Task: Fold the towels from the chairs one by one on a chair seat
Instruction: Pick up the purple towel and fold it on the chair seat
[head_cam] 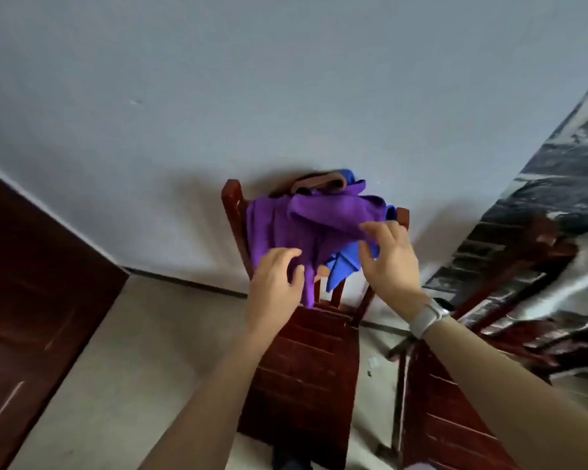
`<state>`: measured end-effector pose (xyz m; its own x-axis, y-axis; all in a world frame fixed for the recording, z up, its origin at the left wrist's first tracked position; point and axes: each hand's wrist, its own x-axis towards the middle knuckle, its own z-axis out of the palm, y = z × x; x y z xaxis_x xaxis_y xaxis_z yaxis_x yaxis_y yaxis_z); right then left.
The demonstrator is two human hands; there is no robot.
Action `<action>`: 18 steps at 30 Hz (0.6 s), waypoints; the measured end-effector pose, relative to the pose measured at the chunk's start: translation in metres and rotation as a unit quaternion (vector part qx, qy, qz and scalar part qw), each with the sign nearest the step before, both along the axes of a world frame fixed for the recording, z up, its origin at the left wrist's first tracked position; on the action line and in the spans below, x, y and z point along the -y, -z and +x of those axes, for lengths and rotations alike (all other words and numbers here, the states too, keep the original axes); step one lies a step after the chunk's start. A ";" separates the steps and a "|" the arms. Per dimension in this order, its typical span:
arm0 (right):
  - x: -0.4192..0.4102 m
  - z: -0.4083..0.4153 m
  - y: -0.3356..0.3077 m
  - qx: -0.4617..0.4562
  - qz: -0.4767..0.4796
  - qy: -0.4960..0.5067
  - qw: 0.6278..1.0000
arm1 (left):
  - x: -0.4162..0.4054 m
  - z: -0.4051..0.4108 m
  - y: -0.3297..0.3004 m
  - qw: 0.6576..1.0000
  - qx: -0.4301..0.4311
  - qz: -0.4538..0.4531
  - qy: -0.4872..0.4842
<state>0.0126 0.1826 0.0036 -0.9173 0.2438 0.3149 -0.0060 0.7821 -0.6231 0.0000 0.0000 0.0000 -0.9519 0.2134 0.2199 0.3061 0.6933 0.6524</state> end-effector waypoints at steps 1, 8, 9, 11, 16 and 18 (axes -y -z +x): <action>0.000 -0.012 -0.004 0.006 0.058 0.020 0.998 | 0.002 -0.018 -0.003 0.999 -0.034 -0.006 0.019; 0.006 -0.050 -0.010 0.120 0.209 0.034 0.970 | -0.004 -0.104 -0.011 0.978 -0.078 -0.144 0.131; 0.006 -0.052 -0.014 0.091 0.179 0.053 0.978 | -0.005 -0.110 -0.007 0.977 -0.076 -0.145 0.137; 0.005 -0.059 -0.024 0.055 0.102 0.095 0.989 | -0.006 -0.118 -0.004 0.982 -0.072 -0.114 0.129; -0.001 -0.083 -0.060 0.068 -0.030 0.107 0.992 | -0.007 -0.137 -0.003 0.992 -0.006 -0.029 0.121; -0.001 -0.086 -0.067 0.106 -0.044 0.085 0.990 | -0.007 -0.141 -0.001 0.988 0.017 -0.046 0.149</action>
